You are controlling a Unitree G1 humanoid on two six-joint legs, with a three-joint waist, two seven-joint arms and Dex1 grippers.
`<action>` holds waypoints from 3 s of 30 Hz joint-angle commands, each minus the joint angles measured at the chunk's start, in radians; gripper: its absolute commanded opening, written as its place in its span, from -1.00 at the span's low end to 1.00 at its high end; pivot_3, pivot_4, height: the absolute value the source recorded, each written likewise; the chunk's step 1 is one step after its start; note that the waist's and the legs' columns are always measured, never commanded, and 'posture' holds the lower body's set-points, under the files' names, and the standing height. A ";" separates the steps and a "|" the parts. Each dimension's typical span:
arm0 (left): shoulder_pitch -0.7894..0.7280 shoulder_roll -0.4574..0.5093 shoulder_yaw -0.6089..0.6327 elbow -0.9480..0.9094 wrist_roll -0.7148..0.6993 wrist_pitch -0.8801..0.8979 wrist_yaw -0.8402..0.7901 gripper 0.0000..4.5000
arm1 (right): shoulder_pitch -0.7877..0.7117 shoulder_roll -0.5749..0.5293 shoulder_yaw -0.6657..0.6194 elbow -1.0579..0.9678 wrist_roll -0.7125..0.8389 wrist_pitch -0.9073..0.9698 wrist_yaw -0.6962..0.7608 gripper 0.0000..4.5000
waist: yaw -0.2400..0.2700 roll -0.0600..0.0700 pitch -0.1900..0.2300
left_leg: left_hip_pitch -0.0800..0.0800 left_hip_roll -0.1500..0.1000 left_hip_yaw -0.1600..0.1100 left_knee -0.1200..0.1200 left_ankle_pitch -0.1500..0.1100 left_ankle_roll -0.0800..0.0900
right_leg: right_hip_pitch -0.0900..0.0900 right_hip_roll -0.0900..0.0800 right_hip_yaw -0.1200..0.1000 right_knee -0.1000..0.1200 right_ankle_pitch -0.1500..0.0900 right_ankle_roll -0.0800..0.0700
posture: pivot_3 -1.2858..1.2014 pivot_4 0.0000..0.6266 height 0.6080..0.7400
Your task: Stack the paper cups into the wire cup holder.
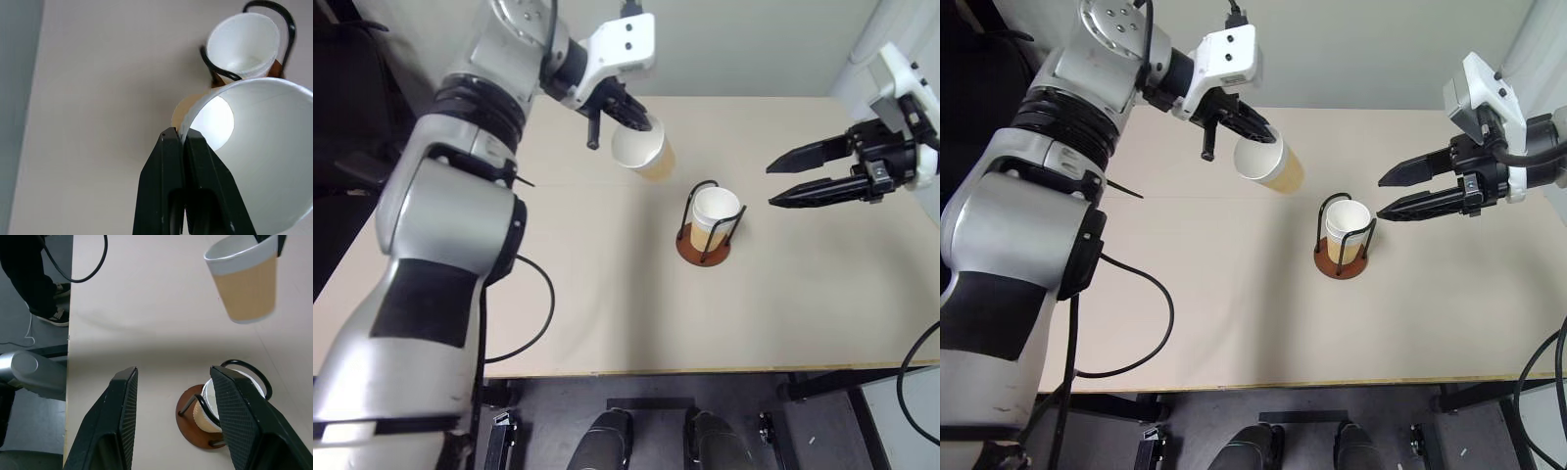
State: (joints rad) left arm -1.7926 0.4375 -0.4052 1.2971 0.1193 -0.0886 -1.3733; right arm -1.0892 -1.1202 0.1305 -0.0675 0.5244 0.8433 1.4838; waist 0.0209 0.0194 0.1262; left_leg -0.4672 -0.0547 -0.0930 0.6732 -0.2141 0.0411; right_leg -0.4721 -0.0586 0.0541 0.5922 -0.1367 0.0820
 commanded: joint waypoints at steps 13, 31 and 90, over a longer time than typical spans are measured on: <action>-0.063 -0.114 0.123 0.004 0.055 -0.007 0.075 -0.98 | 0.016 -0.046 -0.056 -0.041 0.007 0.004 -0.009 0.04 | 0.004 0.000 0.001 | 0.000 -0.001 0.002 0.008 -0.007 0.009 | 0.003 0.000 0.000 0.002 0.001 -0.002 | 0.03 -0.52 1.00; -0.047 -0.211 0.139 0.018 0.109 0.002 0.088 -0.98 | 0.066 -0.079 -0.096 -0.081 0.024 0.027 -0.022 0.04 | 0.006 0.000 0.001 | 0.001 -0.001 0.003 0.012 -0.004 0.012 | 0.005 -0.001 0.004 0.002 0.004 -0.001 | 0.03 -0.52 1.00; 0.025 -0.305 0.090 0.043 0.257 -0.007 0.212 -0.08 | 0.128 -0.134 -0.126 -0.151 0.091 0.090 -0.063 0.04 | 0.009 0.000 0.001 | 0.001 -0.002 0.004 0.025 -0.006 0.017 | 0.010 0.000 0.003 0.003 0.006 0.003 | 0.03 -0.52 1.00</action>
State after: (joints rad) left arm -1.7435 0.1365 -0.3193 1.3435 0.3656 -0.0858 -1.2057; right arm -0.9541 -1.2323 0.0554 -0.2005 0.6035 0.9279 1.4240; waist 0.0300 0.0196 0.1268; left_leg -0.4666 -0.0565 -0.0893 0.6978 -0.2205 0.0584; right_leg -0.4625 -0.0582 0.0574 0.5950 -0.1304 0.0856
